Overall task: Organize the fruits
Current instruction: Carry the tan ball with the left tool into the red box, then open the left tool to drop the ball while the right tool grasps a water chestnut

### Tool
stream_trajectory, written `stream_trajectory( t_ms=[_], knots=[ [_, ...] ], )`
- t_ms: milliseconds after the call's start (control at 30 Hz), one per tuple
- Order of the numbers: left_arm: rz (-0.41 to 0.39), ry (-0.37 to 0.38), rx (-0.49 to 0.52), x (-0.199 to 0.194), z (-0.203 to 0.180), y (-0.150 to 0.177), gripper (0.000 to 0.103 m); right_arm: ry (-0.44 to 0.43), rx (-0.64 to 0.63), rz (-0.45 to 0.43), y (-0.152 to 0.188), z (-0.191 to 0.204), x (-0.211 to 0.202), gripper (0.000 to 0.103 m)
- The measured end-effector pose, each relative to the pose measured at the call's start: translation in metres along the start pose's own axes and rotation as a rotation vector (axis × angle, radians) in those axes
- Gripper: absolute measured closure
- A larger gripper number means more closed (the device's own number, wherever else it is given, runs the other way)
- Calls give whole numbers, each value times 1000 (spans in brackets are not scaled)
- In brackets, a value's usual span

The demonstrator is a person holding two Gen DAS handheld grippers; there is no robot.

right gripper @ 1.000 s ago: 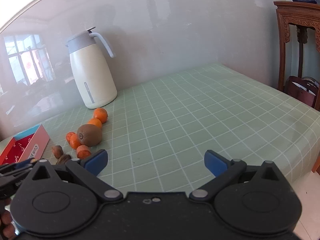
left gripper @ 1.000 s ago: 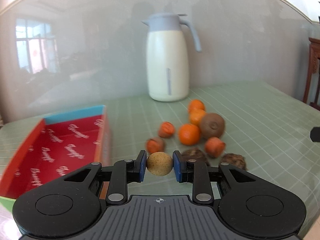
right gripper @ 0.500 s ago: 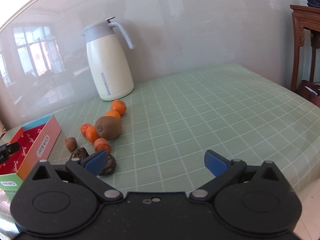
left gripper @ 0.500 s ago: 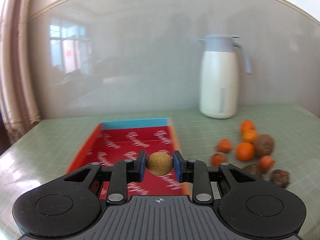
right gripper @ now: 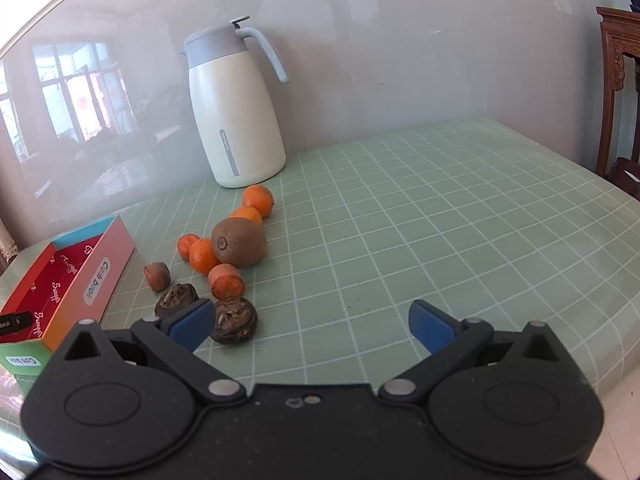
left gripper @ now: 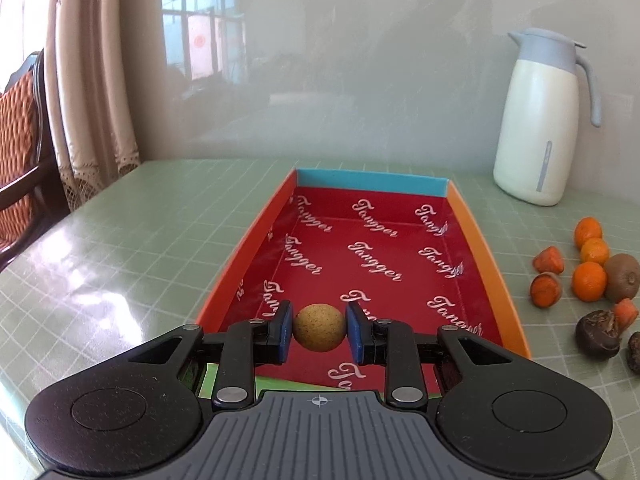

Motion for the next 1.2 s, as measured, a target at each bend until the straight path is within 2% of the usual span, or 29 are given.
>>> stream_trajectory(
  t_ms=[433,467,533,567,867,1033,1100,1200],
  knots=[
    [12,-54,16,1,-3,0,73,92,-23,-19,0,-4,1,0],
    [10,-55,12,0,-3,0,67,95,-24,-18,0,-4,2,0],
    [8,-57,4,-1,-3,-1,47,104,-31,-17,0,-4,2,0],
    [4,-77,-1,-2,-2,-2,25,109,-35,-17,0,-3,3,0],
    [-61,-82,-44,-22,8,-7,23,93,-78,-10,2,8,9,0],
    [-137,-138,-55,-44,23,-13,21,47,-106,-6,4,19,14,0],
    [-169,-179,-61,-54,34,-12,14,40,-117,-3,4,23,17,0],
    [-201,-233,-93,-68,55,-8,9,24,-116,11,3,28,24,0]
  ],
)
Point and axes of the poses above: each gripper's, at about its wrist camera, not at the fingertips, and x roughly the way its jaws point, z to its left, y to its underside, the point moved 3 cm from there along x, roughly the way its jaws point, and after that the axes turned 1 degree about x, right-handed, at the moved point
